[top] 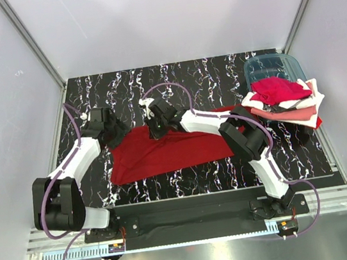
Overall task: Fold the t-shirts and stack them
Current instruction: Fold the tshirt
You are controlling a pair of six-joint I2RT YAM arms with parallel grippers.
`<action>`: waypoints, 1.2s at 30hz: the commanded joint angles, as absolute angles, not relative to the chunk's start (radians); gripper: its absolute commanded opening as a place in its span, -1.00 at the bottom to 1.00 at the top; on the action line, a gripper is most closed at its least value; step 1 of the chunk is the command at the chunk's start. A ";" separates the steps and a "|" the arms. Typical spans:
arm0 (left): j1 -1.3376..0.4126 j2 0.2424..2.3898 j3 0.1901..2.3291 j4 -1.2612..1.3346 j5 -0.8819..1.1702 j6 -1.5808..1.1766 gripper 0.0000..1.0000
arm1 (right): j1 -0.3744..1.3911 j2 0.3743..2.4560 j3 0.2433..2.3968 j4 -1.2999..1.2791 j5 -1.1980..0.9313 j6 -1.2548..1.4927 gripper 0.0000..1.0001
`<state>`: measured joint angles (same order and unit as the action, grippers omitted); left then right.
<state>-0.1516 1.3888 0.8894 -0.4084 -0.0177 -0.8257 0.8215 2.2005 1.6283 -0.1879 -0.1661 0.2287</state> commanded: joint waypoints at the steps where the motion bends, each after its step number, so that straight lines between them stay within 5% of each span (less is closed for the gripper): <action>1: -0.150 1.399 0.893 -0.356 0.037 -0.798 0.29 | 0.830 2.135 1.592 -0.112 -0.250 0.232 -1.00; 14: -0.193 1.396 0.870 -0.365 -0.026 -0.752 0.26 | 0.830 1.927 1.362 -0.025 -0.265 0.296 -1.00; 22: -0.264 1.356 0.810 -0.371 -0.020 -0.727 0.27 | 0.828 1.835 1.224 -0.038 -0.273 0.419 -0.83; 24: -0.279 1.335 0.789 -0.371 -0.041 -0.719 0.27 | 0.827 1.818 1.186 -0.041 -0.253 0.428 -0.50; 31: -0.291 1.281 0.750 -0.402 -0.118 -0.704 0.29 | 0.818 1.793 1.072 0.074 -0.233 0.482 -0.42; 33: -0.291 1.258 0.744 -0.394 -0.121 -0.707 0.30 | 0.818 1.758 1.028 0.144 -0.229 0.474 0.07; 36: -0.290 1.240 0.749 -0.399 -0.138 -0.707 0.31 | 0.818 1.762 1.063 0.134 -0.215 0.431 0.22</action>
<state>-0.2920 1.2835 0.7467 -0.4145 -0.0860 -0.7223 0.8207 1.8229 1.0267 0.0303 -0.2443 0.4538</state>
